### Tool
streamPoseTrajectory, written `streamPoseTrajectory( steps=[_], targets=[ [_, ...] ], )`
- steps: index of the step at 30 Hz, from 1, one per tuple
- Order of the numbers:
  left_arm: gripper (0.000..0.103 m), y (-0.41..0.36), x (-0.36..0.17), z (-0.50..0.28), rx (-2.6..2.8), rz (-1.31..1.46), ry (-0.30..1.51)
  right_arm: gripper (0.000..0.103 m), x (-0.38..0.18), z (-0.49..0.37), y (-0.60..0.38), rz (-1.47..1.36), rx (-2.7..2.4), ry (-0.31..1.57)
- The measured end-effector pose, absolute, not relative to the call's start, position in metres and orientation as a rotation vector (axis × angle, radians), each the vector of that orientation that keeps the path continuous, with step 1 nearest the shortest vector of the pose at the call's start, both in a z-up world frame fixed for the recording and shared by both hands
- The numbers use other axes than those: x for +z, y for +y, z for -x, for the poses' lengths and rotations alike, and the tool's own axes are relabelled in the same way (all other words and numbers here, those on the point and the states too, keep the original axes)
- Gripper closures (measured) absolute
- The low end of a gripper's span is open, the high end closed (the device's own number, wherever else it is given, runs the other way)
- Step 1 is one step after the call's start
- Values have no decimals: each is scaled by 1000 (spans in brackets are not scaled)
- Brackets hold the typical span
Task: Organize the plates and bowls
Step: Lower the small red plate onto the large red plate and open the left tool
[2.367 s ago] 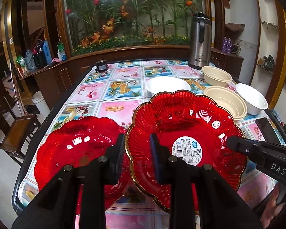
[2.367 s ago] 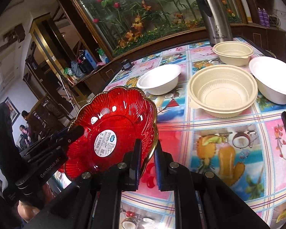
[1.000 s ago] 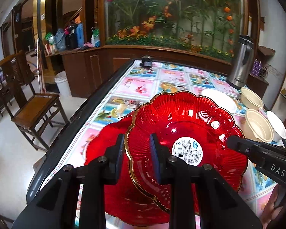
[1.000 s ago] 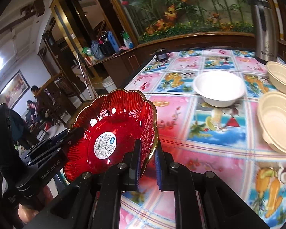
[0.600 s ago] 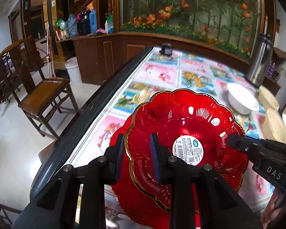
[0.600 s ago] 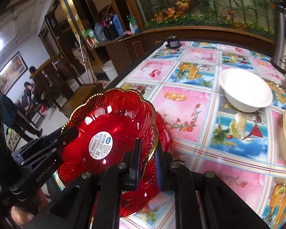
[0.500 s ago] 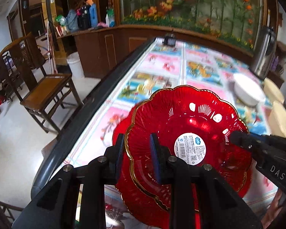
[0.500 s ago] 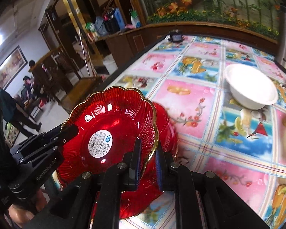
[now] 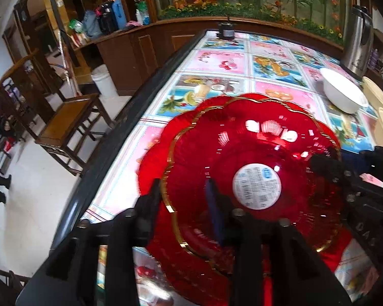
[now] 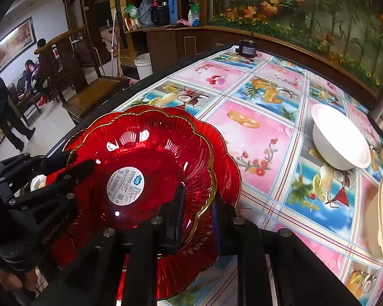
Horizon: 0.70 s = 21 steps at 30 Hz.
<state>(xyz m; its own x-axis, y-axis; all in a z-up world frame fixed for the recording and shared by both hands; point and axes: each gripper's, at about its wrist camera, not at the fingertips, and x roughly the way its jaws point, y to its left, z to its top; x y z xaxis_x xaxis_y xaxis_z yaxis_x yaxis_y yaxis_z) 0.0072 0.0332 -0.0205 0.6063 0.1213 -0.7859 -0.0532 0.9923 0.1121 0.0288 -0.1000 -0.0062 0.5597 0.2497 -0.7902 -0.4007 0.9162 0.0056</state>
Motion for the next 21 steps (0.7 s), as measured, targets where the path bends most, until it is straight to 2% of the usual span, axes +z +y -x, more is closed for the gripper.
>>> streamPoseTrajectory(
  steps=[2,21],
  targets=[
    [59,30,-22,-7,97,-96,918,85,-5,-28,-98,195,387,894],
    [59,31,-18,-6,78,-96,953,83,-5,-30,-98,217,383,892]
  ],
)
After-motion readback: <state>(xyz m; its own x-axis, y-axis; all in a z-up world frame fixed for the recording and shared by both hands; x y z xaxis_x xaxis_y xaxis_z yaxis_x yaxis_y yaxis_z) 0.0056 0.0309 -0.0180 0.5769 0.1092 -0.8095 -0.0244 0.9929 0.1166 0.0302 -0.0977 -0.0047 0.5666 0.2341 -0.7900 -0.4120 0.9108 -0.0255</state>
